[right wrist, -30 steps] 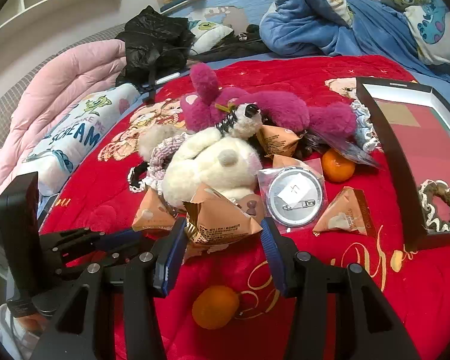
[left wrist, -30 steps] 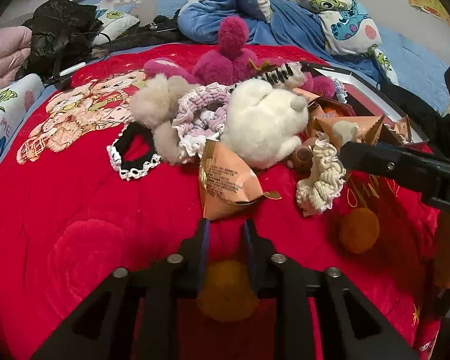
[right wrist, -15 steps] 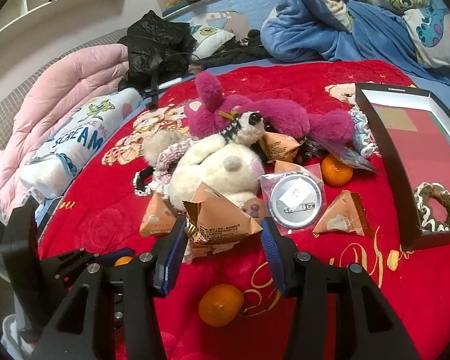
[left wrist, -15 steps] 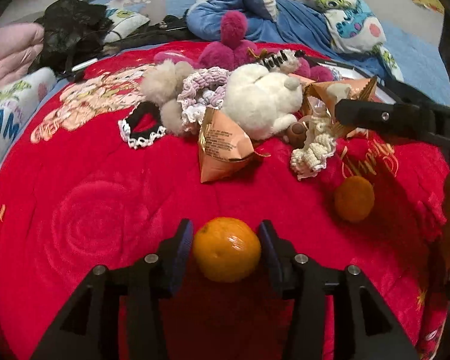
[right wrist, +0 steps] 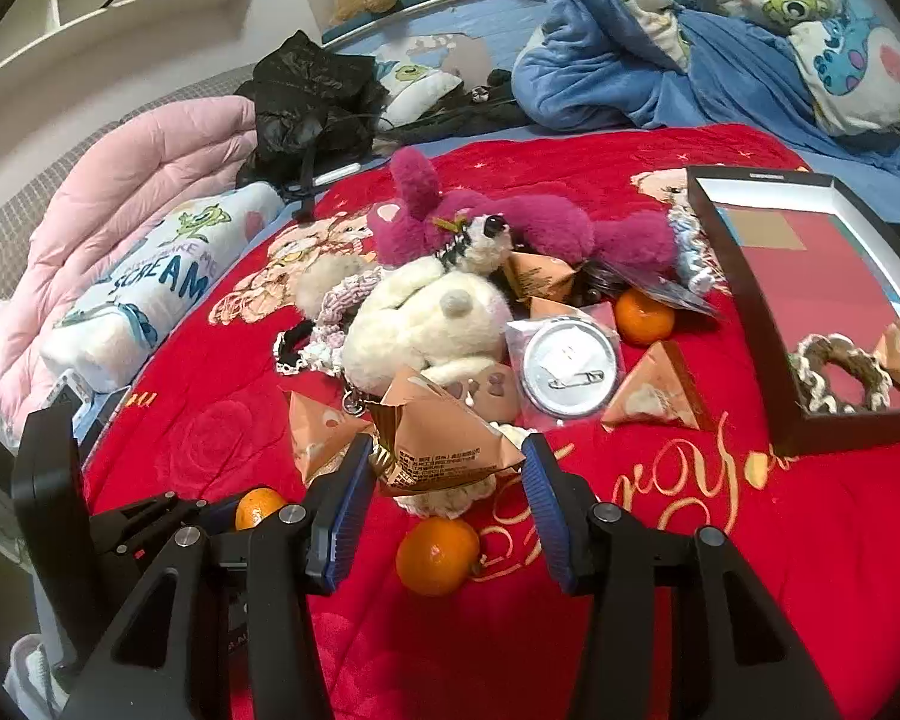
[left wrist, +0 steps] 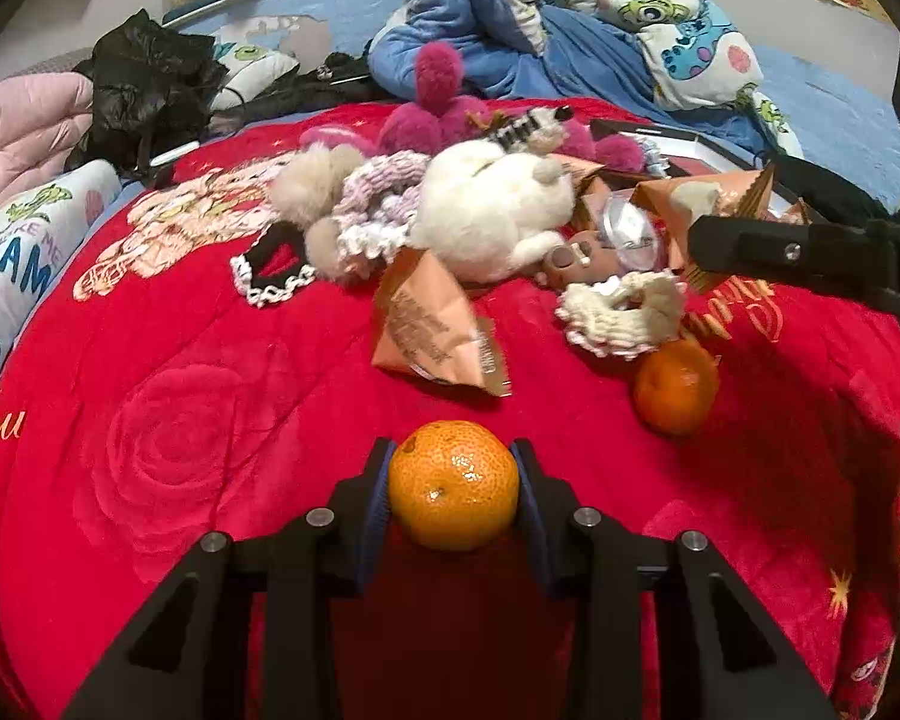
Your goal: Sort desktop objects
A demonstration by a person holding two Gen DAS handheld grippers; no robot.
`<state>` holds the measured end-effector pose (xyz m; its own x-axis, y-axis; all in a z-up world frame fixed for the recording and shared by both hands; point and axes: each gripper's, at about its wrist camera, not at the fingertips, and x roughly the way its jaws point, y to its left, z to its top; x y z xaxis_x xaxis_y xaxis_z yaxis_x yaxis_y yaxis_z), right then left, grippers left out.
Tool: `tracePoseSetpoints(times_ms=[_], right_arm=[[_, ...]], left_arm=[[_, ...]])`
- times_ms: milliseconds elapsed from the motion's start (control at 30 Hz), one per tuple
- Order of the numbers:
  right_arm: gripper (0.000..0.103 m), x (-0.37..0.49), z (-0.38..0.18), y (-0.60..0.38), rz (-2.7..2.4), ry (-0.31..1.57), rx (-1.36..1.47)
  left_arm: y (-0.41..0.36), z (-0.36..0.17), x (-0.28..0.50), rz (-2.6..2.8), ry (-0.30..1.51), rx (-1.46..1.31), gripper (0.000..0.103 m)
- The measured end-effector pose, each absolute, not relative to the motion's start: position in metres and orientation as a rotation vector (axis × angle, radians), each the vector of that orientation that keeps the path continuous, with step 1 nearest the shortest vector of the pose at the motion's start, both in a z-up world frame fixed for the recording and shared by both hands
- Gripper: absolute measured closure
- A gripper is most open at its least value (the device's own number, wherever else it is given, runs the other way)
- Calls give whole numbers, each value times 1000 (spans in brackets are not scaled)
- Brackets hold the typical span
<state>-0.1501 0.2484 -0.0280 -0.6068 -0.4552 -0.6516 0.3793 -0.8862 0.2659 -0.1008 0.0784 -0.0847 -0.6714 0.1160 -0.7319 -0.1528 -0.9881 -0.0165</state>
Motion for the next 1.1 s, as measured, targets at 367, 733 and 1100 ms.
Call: tracePoseSetpoints(times_ms=[367,733,1100], right_arm=[[55,-137,-24,272,-2493,-177,1018],[55,-113,-15,353,-2630,-220,1017],[55,-69,-11,472,-2854,-356,1037]], left_arm=[[110,-65,-86,2717,80,-1111,64],[196,-60,-81,2590,106,-1021,64],[312,-32,-71,2425,83,-938,64]])
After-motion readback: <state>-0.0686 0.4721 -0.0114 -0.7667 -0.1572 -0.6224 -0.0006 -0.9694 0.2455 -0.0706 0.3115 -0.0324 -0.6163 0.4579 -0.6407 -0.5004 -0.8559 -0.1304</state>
